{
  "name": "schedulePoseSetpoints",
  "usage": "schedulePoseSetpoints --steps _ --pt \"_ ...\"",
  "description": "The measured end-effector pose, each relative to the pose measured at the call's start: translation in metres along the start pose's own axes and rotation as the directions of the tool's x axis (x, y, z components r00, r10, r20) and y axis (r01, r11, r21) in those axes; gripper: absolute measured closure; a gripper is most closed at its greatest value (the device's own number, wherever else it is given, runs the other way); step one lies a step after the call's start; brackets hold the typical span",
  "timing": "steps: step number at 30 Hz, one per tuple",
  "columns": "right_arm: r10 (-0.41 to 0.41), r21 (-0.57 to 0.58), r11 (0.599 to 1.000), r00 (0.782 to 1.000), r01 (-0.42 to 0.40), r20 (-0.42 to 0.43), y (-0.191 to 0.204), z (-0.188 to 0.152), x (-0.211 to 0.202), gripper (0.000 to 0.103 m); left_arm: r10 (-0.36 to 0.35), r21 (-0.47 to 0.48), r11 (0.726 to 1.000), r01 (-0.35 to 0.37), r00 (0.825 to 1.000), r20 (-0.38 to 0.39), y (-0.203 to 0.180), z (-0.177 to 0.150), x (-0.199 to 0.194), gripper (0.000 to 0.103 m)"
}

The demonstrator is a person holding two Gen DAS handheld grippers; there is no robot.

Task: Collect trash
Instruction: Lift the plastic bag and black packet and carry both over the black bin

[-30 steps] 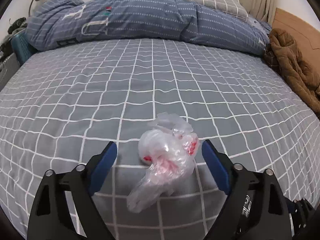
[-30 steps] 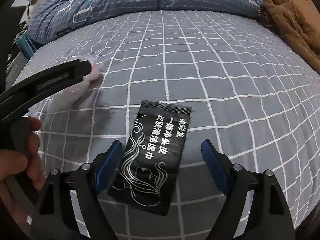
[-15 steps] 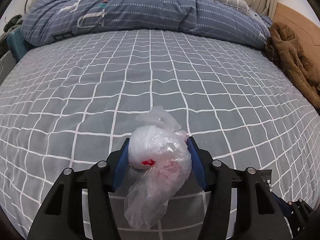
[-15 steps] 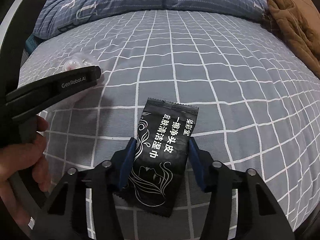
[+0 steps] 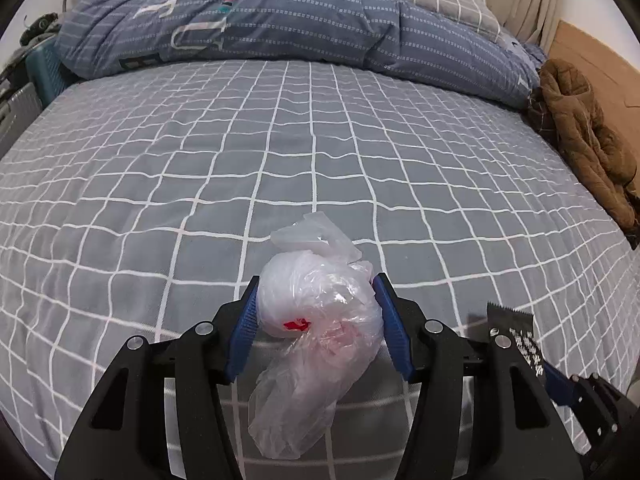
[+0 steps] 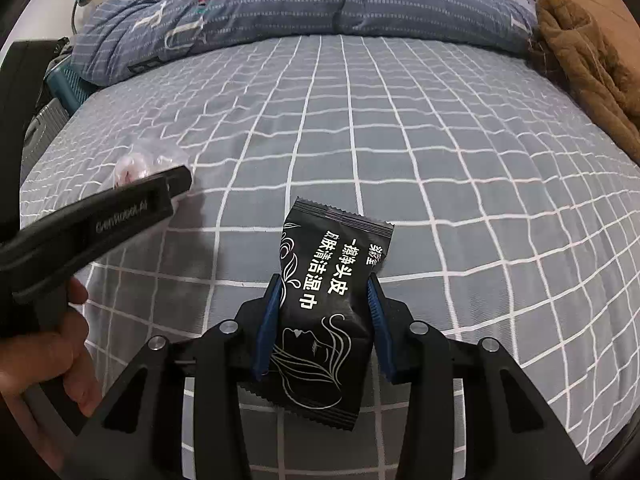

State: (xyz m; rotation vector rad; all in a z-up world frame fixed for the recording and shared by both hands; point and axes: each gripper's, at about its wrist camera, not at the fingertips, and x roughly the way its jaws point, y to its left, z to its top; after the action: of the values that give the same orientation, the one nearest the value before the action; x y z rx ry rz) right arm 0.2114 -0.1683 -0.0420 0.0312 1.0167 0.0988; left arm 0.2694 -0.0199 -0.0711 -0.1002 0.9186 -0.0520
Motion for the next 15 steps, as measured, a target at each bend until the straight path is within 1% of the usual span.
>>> schedulePoseSetpoints --steps 15 --pt "0.016 -0.004 1.0 0.997 -0.016 0.07 -0.008 -0.002 -0.032 0.064 0.012 0.002 1.0 -0.012 1.0 0.028 0.0 -0.019 -0.032 0.048"
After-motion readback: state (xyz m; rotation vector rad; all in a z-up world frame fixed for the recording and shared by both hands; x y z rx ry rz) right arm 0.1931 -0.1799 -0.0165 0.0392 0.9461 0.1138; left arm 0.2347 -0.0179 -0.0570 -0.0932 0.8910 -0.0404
